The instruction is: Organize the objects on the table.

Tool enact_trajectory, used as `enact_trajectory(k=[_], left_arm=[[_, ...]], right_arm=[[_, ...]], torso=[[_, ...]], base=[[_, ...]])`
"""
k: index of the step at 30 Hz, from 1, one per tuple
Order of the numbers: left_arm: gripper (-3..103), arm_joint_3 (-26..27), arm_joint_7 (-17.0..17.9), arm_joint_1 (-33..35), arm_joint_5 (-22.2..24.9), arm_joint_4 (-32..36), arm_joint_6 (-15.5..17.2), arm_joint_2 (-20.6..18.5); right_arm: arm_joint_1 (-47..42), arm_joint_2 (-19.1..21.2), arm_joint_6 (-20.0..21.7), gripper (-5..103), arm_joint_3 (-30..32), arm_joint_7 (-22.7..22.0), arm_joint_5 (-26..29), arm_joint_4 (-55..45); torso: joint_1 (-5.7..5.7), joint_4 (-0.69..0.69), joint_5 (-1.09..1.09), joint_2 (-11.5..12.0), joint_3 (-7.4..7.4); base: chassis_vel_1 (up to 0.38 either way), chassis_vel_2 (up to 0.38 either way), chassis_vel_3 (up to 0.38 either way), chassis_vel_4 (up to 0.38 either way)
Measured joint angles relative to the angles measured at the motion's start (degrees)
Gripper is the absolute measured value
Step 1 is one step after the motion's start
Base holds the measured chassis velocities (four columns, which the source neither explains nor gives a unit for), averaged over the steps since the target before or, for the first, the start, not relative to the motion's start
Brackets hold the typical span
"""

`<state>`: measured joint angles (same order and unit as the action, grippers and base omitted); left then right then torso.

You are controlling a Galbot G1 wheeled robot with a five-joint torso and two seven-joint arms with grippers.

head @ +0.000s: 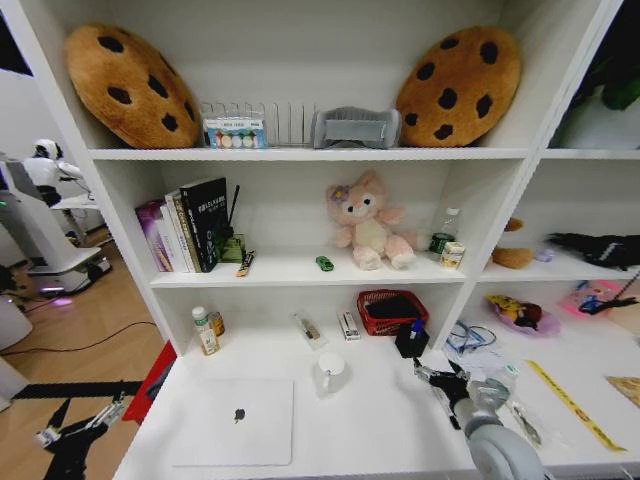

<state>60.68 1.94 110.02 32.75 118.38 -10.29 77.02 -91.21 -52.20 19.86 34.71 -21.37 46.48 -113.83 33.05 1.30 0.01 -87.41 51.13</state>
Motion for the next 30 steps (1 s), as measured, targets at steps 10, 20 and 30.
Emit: enact_trajectory(k=[10,20,30], left_arm=[[100,0.1,0.0,0.2,-0.7,0.1,0.0,1.1],[100,0.8,0.3,0.4,-0.3,0.1,0.0,0.9],[100,0.2,0.4,-0.1,-0.3,-0.4,-0.1,0.9]], right_arm=[[2.0,1.4,2.7,97,-1.6,-0.1,3.5,4.1],[2.6,0.3,3.1,76,-4.1,-2.0,2.6,5.8],[3.3,0.5,3.0,41,-4.3,-2.6,2.0,5.9]], torso=[[0.0,0.0,-0.01,0.0,0.0],[0.0,0.0,0.0,0.0,0.0],[0.0,0.0,0.0,0.0,0.01]], base=[[0.0,0.0,0.0,0.0],[0.0,0.0,0.0,0.0],[0.0,0.0,0.0,0.0]])
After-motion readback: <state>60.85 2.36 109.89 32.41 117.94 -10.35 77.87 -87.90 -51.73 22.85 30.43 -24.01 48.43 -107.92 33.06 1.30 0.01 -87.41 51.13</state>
